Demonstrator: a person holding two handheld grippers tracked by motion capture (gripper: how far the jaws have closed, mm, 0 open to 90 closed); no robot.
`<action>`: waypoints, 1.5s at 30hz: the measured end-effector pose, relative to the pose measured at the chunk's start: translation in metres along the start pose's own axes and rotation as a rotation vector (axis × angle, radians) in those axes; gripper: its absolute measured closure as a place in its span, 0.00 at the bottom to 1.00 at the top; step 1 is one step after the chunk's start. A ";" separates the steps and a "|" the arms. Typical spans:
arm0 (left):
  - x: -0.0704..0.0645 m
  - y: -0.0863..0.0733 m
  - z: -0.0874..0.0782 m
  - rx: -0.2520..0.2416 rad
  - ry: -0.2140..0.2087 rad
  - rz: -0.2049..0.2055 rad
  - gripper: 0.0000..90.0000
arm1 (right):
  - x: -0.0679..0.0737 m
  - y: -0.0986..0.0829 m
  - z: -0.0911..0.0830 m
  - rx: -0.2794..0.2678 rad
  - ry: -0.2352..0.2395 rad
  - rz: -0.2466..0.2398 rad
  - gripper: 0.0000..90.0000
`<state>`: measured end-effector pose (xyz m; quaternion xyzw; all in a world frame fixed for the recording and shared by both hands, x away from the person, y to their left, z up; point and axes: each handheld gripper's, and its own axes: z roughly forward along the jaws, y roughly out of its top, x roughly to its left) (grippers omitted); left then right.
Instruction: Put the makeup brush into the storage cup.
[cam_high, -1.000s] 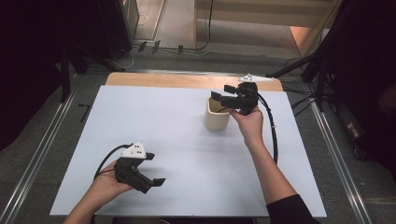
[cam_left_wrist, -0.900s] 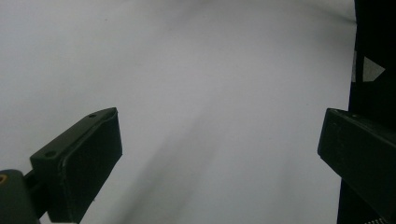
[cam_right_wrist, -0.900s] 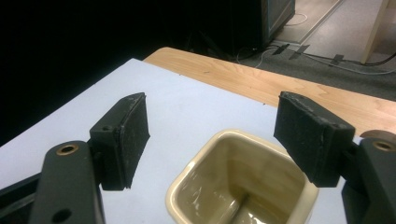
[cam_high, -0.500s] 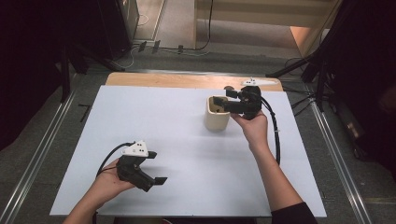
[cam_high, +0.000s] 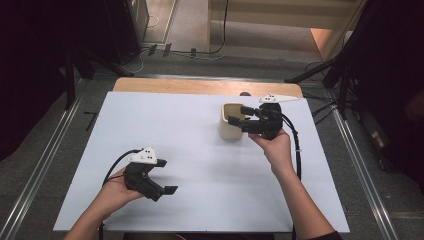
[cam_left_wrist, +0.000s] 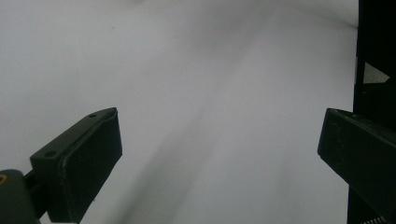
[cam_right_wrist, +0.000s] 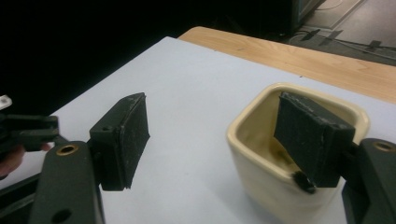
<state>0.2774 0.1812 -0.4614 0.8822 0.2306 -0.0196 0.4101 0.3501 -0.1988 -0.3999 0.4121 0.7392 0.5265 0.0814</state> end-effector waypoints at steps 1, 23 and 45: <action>0.000 0.000 0.000 0.000 0.001 -0.002 0.00 | 0.001 -0.001 0.000 -0.003 0.003 -0.004 0.31; 0.002 0.000 -0.002 -0.003 0.010 -0.009 0.00 | 0.033 -0.034 0.005 0.075 0.080 -0.124 0.27; 0.005 -0.003 -0.011 -0.006 0.038 -0.007 0.00 | 0.042 -0.063 -0.005 0.130 0.123 -0.179 0.26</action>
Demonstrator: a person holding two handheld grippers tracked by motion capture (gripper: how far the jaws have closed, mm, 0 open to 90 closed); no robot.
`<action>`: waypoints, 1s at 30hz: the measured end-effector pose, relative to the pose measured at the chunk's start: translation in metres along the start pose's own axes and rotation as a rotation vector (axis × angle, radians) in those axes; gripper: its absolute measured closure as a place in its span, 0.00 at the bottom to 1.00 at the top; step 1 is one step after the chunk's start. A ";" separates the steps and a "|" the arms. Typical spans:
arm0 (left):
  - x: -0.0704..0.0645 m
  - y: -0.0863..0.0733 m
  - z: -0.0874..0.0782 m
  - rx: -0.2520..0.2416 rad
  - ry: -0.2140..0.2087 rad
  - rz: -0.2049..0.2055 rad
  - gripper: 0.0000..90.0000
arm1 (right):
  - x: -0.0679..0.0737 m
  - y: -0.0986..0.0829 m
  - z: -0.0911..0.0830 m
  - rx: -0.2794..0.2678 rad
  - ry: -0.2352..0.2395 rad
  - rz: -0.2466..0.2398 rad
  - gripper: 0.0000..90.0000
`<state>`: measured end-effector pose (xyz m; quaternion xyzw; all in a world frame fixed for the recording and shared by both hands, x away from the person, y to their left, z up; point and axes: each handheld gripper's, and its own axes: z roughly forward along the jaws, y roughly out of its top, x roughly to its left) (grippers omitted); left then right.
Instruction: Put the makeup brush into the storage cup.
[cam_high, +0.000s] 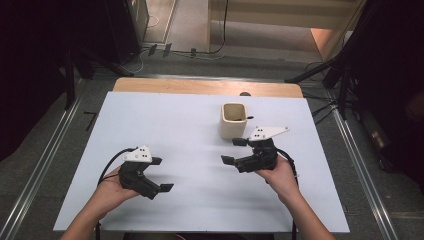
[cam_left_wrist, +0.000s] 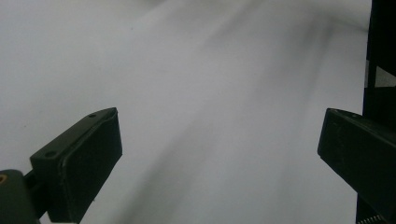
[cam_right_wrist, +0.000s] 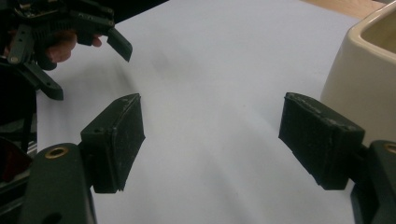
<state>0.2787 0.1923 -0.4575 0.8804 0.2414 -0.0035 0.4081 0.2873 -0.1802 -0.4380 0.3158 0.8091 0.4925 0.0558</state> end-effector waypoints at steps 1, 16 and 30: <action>0.000 0.000 0.000 -0.011 -0.002 -0.001 0.00 | 0.000 -0.002 -0.001 0.007 0.002 -0.005 0.26; 0.002 -0.002 -0.004 -0.014 0.007 -0.005 0.00 | 0.002 -0.024 -0.011 0.038 -0.014 -0.010 0.26; 0.002 -0.006 -0.005 -0.010 0.012 0.004 0.00 | 0.001 -0.043 -0.022 0.076 -0.030 0.007 0.26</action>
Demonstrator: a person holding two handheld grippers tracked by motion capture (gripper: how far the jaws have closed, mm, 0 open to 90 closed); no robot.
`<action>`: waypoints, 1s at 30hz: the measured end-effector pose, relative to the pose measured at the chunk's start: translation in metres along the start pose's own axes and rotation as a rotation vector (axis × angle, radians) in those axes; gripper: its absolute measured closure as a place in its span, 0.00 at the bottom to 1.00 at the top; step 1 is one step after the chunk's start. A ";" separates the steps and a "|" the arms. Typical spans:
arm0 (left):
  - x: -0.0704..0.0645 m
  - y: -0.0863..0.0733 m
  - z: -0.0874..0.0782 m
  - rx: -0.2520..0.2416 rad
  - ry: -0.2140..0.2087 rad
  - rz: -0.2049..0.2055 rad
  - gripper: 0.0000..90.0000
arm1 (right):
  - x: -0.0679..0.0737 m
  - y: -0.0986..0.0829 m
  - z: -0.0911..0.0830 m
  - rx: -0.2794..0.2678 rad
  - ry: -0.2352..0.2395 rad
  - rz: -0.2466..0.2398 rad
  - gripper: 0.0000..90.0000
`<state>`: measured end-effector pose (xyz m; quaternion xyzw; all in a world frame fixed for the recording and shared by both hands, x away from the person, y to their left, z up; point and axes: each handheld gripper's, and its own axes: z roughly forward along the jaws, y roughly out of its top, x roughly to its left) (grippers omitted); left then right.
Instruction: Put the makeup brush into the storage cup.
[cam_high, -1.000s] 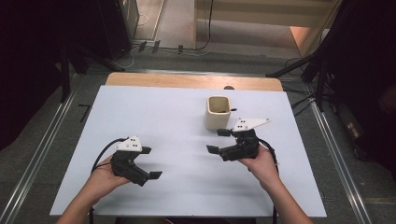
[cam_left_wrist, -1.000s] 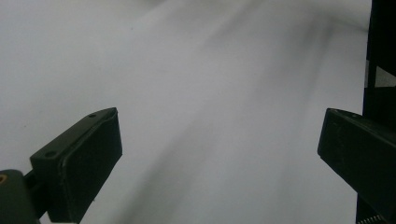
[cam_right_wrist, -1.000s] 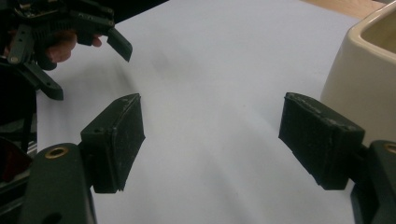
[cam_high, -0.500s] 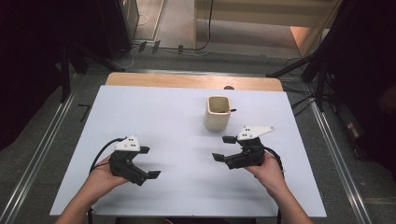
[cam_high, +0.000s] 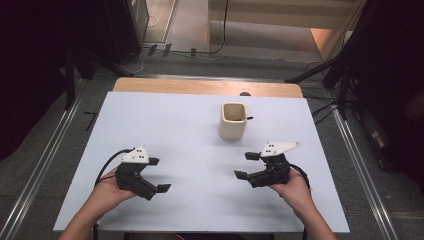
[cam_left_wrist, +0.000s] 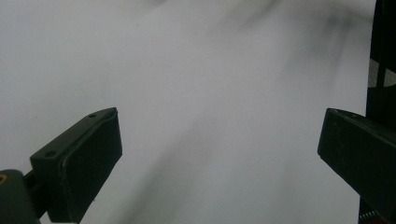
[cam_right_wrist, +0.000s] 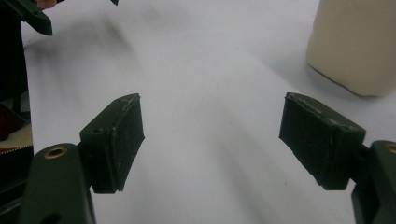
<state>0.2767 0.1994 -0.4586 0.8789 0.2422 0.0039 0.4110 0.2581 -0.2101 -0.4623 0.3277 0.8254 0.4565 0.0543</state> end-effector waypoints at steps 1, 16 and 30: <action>0.000 0.000 0.000 -0.002 0.000 0.000 0.00 | 0.000 -0.001 -0.001 0.002 0.000 0.003 0.26; 0.000 -0.005 -0.005 -0.003 0.014 0.009 0.00 | -0.005 -0.016 -0.013 0.029 -0.036 -0.003 0.25; 0.001 -0.009 -0.009 -0.014 0.029 0.020 0.00 | -0.012 -0.025 -0.017 0.054 -0.073 -0.001 0.25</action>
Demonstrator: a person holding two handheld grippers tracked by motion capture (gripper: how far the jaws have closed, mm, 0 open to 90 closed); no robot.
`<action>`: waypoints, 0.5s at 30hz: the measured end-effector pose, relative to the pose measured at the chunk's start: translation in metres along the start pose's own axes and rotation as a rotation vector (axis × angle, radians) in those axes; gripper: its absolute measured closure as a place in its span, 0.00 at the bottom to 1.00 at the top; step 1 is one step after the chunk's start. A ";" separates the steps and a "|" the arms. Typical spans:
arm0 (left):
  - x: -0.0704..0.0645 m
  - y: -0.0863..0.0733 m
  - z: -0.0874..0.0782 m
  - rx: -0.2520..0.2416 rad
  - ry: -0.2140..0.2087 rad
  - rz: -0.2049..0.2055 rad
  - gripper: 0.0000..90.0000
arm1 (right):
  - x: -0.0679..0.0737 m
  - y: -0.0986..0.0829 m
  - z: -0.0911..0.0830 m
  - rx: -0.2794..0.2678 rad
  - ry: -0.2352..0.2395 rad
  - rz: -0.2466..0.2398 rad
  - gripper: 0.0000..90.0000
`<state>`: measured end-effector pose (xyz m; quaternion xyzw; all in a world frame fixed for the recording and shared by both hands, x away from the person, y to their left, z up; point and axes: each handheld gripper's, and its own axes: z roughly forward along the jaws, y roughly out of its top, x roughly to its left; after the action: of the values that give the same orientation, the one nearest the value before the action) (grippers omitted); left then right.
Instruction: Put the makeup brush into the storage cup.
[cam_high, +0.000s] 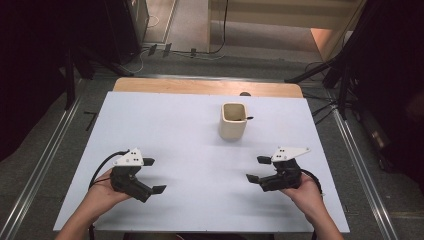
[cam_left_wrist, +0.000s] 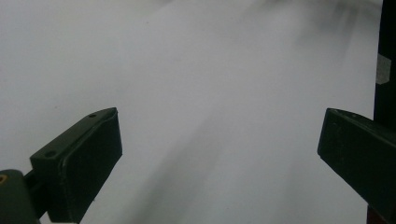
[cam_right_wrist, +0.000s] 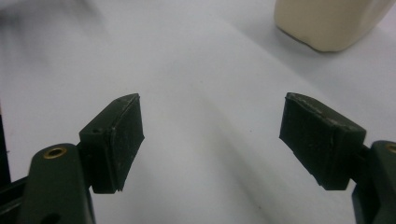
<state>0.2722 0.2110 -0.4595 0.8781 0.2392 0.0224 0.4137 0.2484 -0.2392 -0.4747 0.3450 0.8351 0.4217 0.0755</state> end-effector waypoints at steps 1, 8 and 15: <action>0.000 0.000 0.000 -0.003 0.000 0.000 0.00 | -0.001 -0.001 0.000 0.003 -0.001 -0.001 0.25; 0.001 0.000 0.000 0.003 0.004 -0.007 0.00 | -0.002 -0.001 0.001 0.004 -0.001 -0.001 0.25; 0.002 0.000 0.001 0.006 0.004 -0.011 0.00 | -0.003 -0.002 0.001 0.015 -0.004 0.002 0.25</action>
<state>0.2742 0.2115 -0.4603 0.8780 0.2448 0.0211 0.4109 0.2502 -0.2410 -0.4774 0.3472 0.8378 0.4149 0.0740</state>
